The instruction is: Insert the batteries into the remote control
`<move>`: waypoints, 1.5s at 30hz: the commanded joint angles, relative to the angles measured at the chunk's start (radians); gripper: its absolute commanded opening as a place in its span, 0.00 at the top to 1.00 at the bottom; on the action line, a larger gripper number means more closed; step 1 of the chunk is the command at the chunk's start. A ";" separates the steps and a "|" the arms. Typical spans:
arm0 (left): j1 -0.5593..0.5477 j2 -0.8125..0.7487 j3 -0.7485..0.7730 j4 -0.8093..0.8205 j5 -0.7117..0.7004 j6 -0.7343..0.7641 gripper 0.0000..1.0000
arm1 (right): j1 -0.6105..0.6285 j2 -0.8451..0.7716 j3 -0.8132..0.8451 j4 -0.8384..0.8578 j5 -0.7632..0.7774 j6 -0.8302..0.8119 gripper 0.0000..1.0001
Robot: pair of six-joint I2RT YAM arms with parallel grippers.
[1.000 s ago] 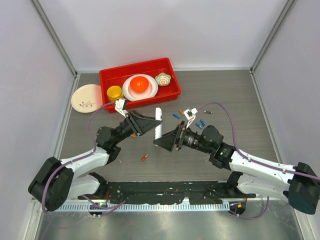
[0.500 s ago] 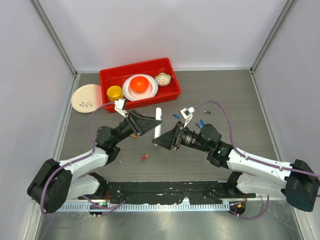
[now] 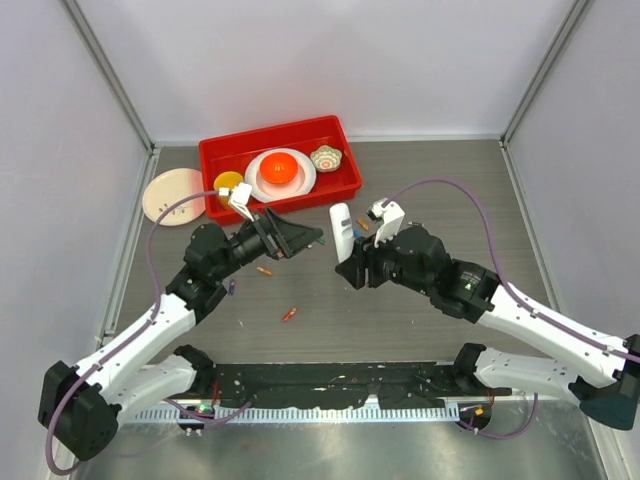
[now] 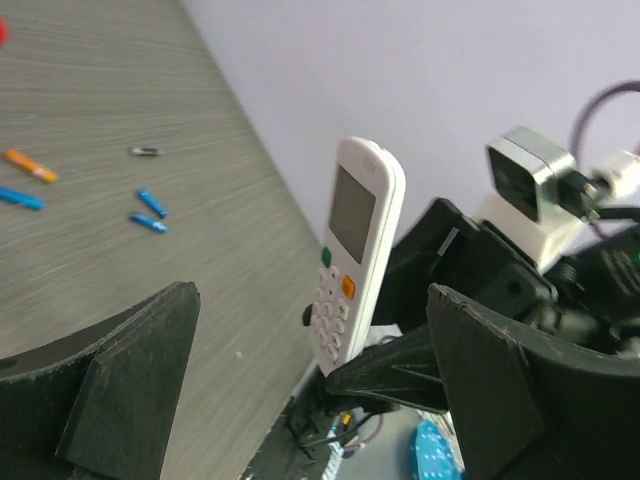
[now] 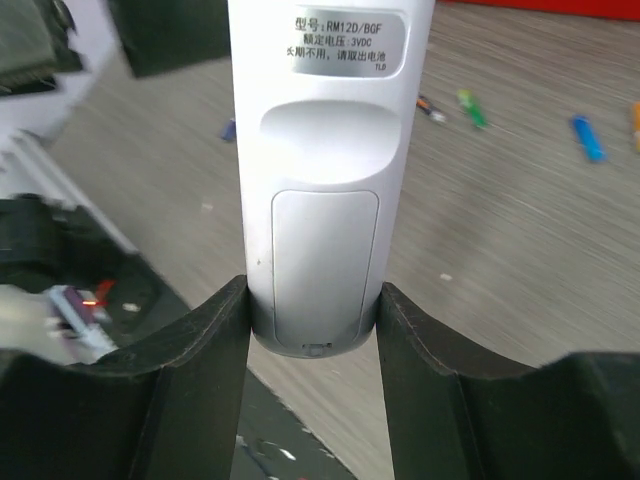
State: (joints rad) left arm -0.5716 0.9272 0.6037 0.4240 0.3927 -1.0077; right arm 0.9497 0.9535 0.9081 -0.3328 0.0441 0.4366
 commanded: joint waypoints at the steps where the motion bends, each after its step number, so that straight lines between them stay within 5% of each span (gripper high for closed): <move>1: -0.039 0.025 0.093 -0.329 -0.161 0.141 0.00 | 0.043 0.053 0.103 -0.241 0.233 -0.140 0.92; 13: -0.194 0.156 0.142 -0.194 -0.275 0.170 0.03 | 0.119 0.129 0.118 -0.215 0.267 -0.088 0.92; 28: -0.220 0.245 0.120 0.009 -0.275 0.110 0.25 | 0.129 0.145 0.112 -0.187 0.247 -0.068 0.92; 37: -0.251 0.280 0.126 -0.022 -0.281 0.149 0.39 | 0.129 0.143 0.112 -0.196 0.255 -0.070 0.92; 45: -0.257 0.288 0.128 -0.033 -0.301 0.155 0.72 | 0.129 0.145 0.115 -0.199 0.254 -0.065 0.92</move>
State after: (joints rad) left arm -0.8249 1.2114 0.7048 0.3733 0.1211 -0.8856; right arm 1.0721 1.1084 0.9894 -0.5774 0.2844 0.3656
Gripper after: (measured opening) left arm 0.332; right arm 0.536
